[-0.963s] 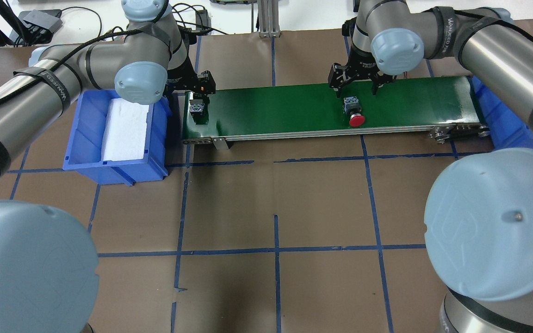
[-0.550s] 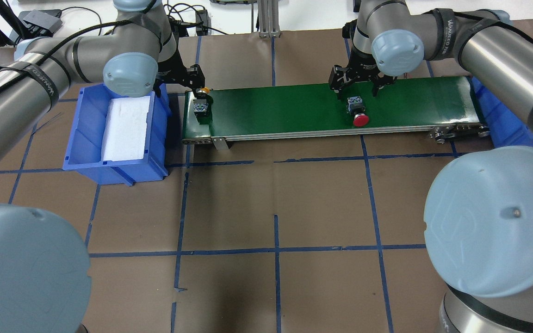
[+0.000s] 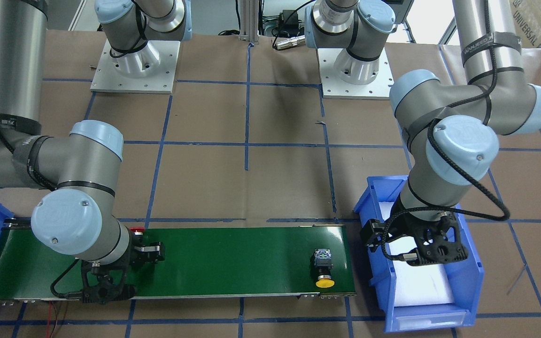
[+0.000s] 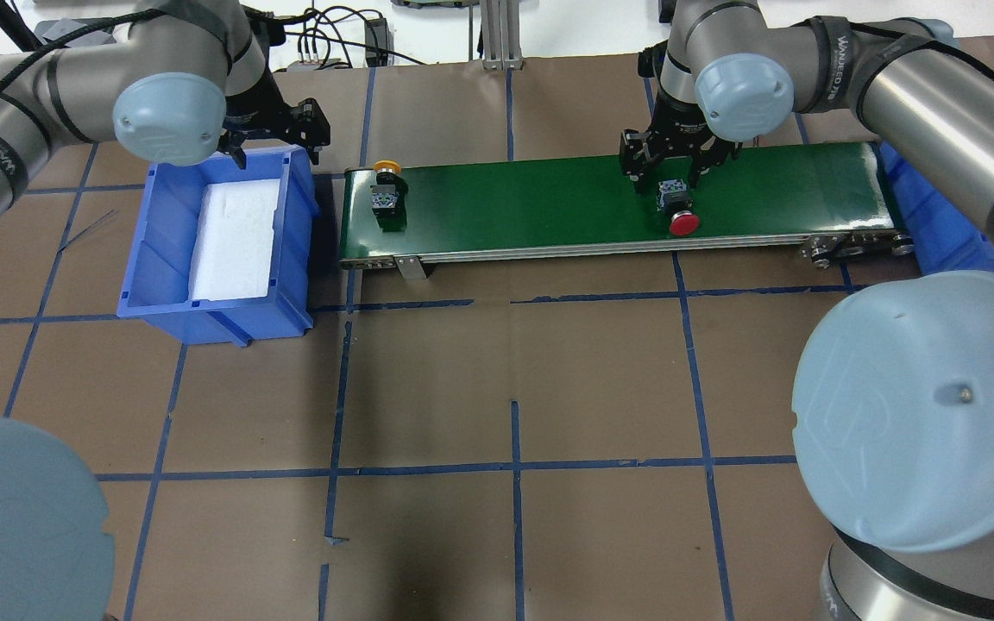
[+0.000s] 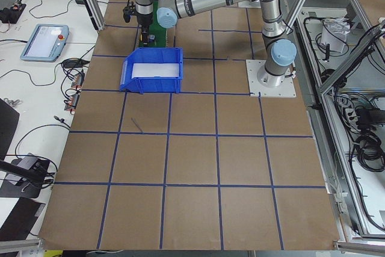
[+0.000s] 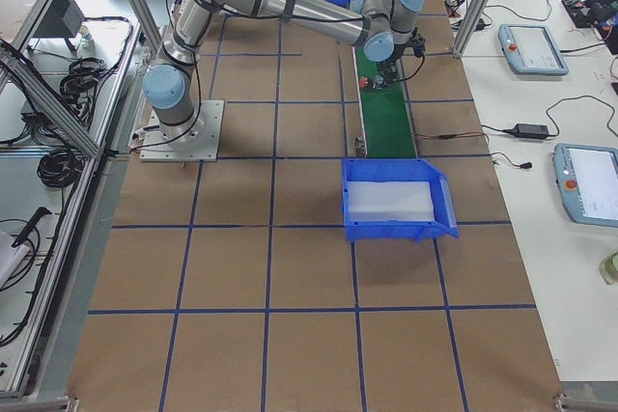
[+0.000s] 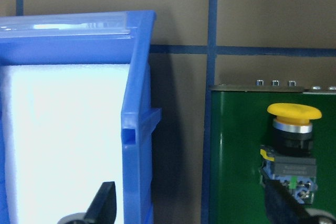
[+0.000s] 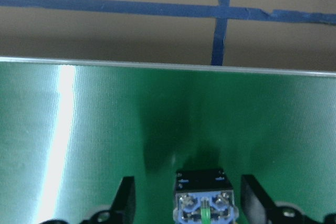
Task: Transport two buttons from left to right
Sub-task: 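Carry the red button to the far bin while the left gripper withdraws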
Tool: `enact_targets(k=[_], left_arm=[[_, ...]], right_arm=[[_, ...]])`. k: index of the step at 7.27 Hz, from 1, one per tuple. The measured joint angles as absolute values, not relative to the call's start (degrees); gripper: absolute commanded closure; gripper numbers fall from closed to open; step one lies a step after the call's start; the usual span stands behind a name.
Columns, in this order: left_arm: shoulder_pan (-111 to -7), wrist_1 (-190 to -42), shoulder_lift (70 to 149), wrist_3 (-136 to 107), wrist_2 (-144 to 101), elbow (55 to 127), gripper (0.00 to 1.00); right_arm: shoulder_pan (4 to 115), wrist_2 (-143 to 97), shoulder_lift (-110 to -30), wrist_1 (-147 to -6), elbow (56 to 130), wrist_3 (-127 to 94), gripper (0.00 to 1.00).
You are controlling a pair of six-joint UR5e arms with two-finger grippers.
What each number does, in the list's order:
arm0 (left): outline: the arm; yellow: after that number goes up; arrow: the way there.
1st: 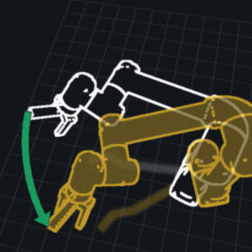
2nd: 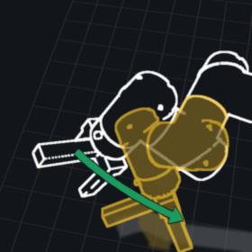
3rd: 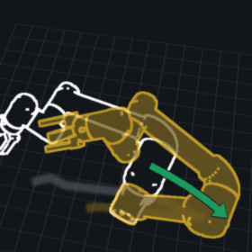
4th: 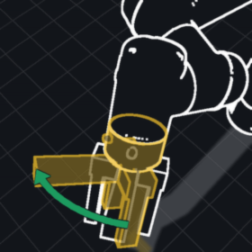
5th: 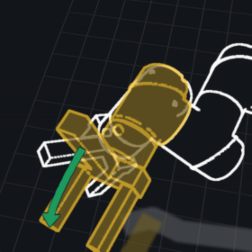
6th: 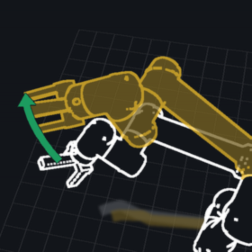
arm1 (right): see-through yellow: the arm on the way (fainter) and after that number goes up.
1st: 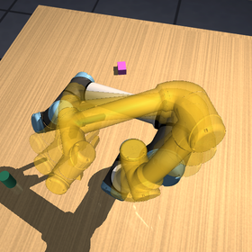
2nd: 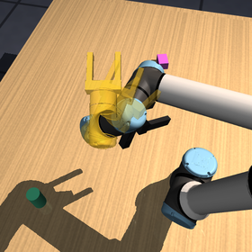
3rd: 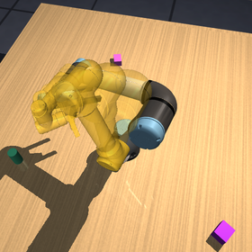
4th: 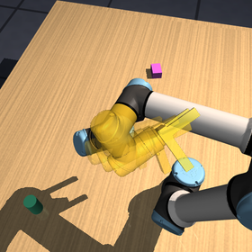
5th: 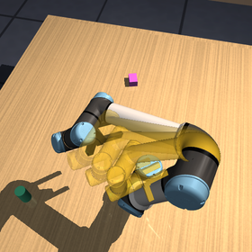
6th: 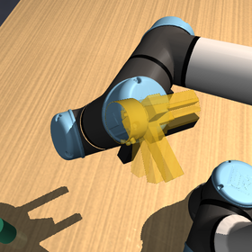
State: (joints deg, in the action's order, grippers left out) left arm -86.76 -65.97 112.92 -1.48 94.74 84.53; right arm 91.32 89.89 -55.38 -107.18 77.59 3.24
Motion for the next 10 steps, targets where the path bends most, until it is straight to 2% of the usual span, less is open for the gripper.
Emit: enact_targets(k=[6,8,9,10], left_arm=[[-85.61,-72.02,101.78,-0.84,94.55,85.48,0.00],[-85.64,-76.03,99.45,-0.79,94.52,86.63,0.00],[-85.70,-76.52,99.04,-0.79,94.40,88.09,0.00],[-85.79,-76.66,98.53,-0.82,94.34,89.23,0.00]], right_arm=[[87.47,90.76,-57.01,-101.62,74.47,10.01,0.90],[81.97,91.75,-57.34,-96.36,70.34,14.56,0.85],[78.54,92.07,-57.36,-93.05,68.46,16.36,0.85],[75.05,92.57,-57.38,-89.87,66.96,17.60,0.90]])
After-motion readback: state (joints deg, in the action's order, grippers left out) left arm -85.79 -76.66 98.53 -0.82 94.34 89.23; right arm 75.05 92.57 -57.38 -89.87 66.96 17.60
